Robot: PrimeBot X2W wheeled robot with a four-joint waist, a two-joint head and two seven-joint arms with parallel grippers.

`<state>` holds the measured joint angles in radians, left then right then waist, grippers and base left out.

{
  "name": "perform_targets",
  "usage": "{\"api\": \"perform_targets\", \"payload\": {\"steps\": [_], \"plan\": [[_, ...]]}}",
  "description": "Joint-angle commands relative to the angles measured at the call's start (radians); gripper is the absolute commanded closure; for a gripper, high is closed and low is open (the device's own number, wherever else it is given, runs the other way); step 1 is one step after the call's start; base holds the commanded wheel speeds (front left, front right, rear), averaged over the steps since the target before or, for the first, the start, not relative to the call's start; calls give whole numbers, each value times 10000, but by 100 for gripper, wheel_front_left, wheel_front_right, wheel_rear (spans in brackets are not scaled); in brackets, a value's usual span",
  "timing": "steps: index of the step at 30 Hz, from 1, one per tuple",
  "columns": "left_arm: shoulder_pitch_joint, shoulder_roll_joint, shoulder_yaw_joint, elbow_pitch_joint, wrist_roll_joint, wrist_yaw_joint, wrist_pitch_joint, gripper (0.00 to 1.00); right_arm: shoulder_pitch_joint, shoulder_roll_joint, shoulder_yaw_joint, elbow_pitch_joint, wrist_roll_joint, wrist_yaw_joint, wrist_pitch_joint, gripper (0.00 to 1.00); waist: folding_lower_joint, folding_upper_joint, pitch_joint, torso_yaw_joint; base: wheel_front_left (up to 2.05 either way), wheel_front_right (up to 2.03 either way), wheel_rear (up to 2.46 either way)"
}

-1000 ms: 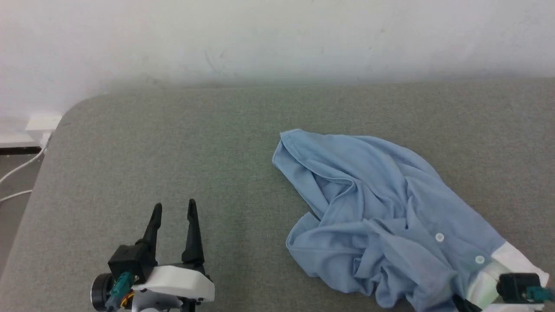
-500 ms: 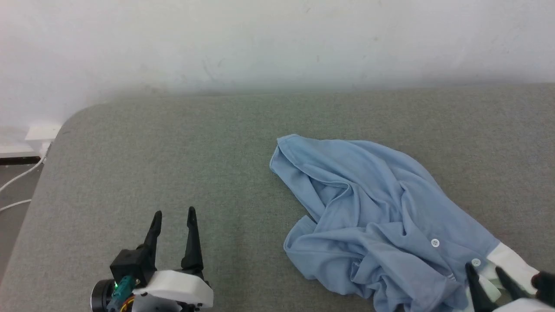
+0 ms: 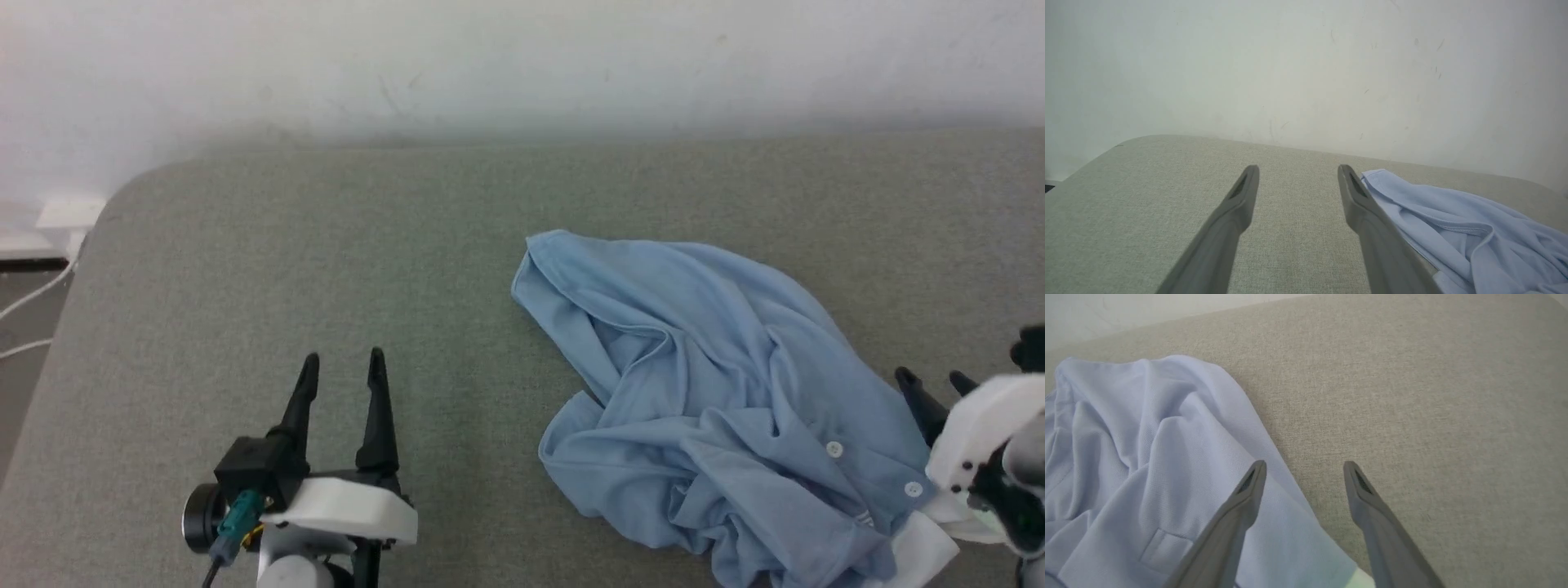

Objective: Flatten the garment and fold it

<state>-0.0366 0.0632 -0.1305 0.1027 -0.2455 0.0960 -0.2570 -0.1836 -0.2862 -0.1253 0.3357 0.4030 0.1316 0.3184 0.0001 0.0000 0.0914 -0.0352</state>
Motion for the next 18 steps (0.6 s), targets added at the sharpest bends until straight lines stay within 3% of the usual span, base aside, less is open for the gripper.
{"api": "perform_targets", "payload": {"steps": [1, 7, 12, 13, 14, 15, 16, 18], "plan": [[-248, -43, -74, -95, 68, -83, -47, 0, -588, -328, 417, 451, 353, -9, 591, 0, -1, 0, 433, 298, 0, 0, 0], [-678, -89, -216, -214, 88, -92, -47, 0, -1935, -1179, 1750, 1917, 1320, -9, 2695, 0, -1, 0, 1041, 615, 0, 0, 0], [-852, -112, -250, -167, 23, -29, -47, 0, -2164, -1240, 2358, 3082, 1848, -9, 4347, 0, -1, 0, 1170, 766, 0, 0, 0], [-866, -115, -236, -163, 17, -8, -47, 0, -2141, -1225, 2448, 3201, 1918, -9, 4588, 4, -1, 0, 1143, 787, 0, 0, 0], [-865, -117, -218, -159, 14, 8, -47, 0, -2122, -1187, 2494, 3273, 2013, -9, 4753, 59, -1, 0, 1105, 790, 0, 0, 0], [-856, -118, -198, -155, 9, 20, -47, 0, -2114, -1166, 2549, 3311, 2104, -9, 4868, 83, -1, 0, 1067, 784, 0, 0, 0], [-838, -120, -175, -143, 8, 32, -47, 0, -2100, -1158, 2616, 3321, 2172, -9, 4953, 100, -1, 0, 1002, 771, 0, 0, 0], [-783, -122, -132, -122, 20, 58, -47, 0, -2125, -1147, 2722, 3119, 2287, -9, 4875, 100, -1, 0, 865, 728, 0, 0, 0]]}}
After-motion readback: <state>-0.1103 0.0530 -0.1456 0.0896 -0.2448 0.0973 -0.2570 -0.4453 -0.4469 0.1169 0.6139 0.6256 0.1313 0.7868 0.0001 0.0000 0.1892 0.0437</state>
